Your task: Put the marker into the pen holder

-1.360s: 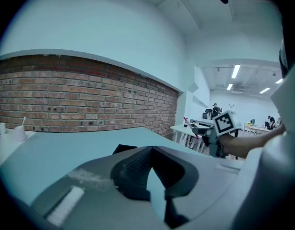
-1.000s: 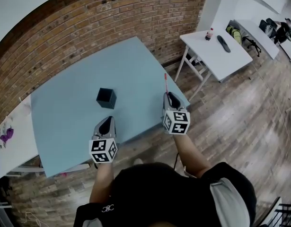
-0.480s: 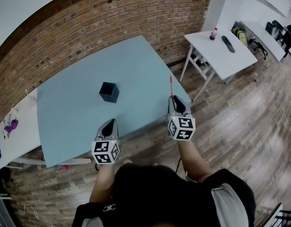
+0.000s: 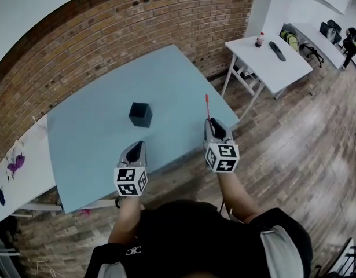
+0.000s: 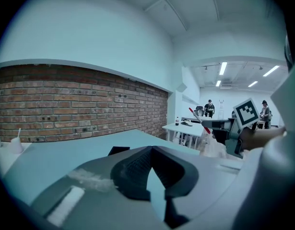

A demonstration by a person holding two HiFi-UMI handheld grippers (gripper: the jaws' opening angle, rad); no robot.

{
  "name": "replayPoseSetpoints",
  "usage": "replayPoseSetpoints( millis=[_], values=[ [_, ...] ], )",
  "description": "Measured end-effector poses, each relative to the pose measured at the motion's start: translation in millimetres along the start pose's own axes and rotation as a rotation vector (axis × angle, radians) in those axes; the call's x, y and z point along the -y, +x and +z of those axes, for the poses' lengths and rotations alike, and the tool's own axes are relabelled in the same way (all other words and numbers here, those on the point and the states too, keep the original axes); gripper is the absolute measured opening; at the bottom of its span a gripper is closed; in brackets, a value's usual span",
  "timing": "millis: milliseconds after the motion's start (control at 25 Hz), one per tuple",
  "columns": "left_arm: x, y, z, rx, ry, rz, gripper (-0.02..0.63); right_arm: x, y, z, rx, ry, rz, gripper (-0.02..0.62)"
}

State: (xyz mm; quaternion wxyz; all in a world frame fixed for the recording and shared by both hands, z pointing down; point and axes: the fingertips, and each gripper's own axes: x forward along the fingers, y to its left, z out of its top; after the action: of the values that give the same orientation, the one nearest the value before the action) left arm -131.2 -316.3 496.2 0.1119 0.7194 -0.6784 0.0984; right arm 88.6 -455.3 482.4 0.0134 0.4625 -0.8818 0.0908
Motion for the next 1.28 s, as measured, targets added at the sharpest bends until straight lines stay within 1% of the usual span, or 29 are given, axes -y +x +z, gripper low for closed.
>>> replayPoseSetpoints(
  millis=[120,320,400,520,640,760,840,960,1080,1160,1280],
  values=[
    [-28.6,-3.5,6.1,0.022,0.013,-0.023,0.003,-25.5,4.5,-6.4,-0.005,0.003,-0.022,0.063],
    [-93.4,-11.8,7.6,0.044,0.013,-0.051,0.003,-83.9,17.5,-12.3,-0.001,-0.020,-0.044,0.063],
    [-117.8,-15.4,5.9,0.046,0.010,-0.072,0.003,-109.2,26.2,-18.5,-0.027,-0.016,-0.044,0.063],
    [-152.8,-23.4,6.0,0.050,0.014,-0.113,0.003,-155.9,39.1,-28.6,-0.072,0.006,-0.019,0.063],
    [-184.5,-32.5,1.3,0.046,0.019,-0.165,0.003,-200.4,43.0,-37.9,-0.100,-0.003,-0.017,0.063],
    [-207.4,-39.8,-9.0,0.025,0.011,-0.222,0.003,-233.3,40.0,-50.2,-0.144,-0.006,-0.033,0.063],
    [-219.6,-43.1,-10.0,0.026,-0.002,-0.242,0.003,-247.1,37.8,-55.6,-0.172,-0.018,-0.051,0.063],
    [-226.8,-44.1,-8.2,0.032,-0.030,-0.263,0.002,-255.1,35.0,-62.7,-0.243,-0.059,-0.057,0.063],
    [-223.6,-42.9,-4.4,0.034,-0.065,-0.281,0.002,-254.4,35.4,-67.6,-0.338,-0.120,-0.026,0.063],
    [-217.7,-46.2,0.1,0.039,-0.063,-0.287,0.003,-252.3,37.9,-70.2,-0.399,-0.200,-0.002,0.063],
    [-213.9,-51.0,2.3,0.042,-0.036,-0.276,0.003,-248.7,46.6,-70.1,-0.470,-0.346,0.042,0.063]
  ],
)
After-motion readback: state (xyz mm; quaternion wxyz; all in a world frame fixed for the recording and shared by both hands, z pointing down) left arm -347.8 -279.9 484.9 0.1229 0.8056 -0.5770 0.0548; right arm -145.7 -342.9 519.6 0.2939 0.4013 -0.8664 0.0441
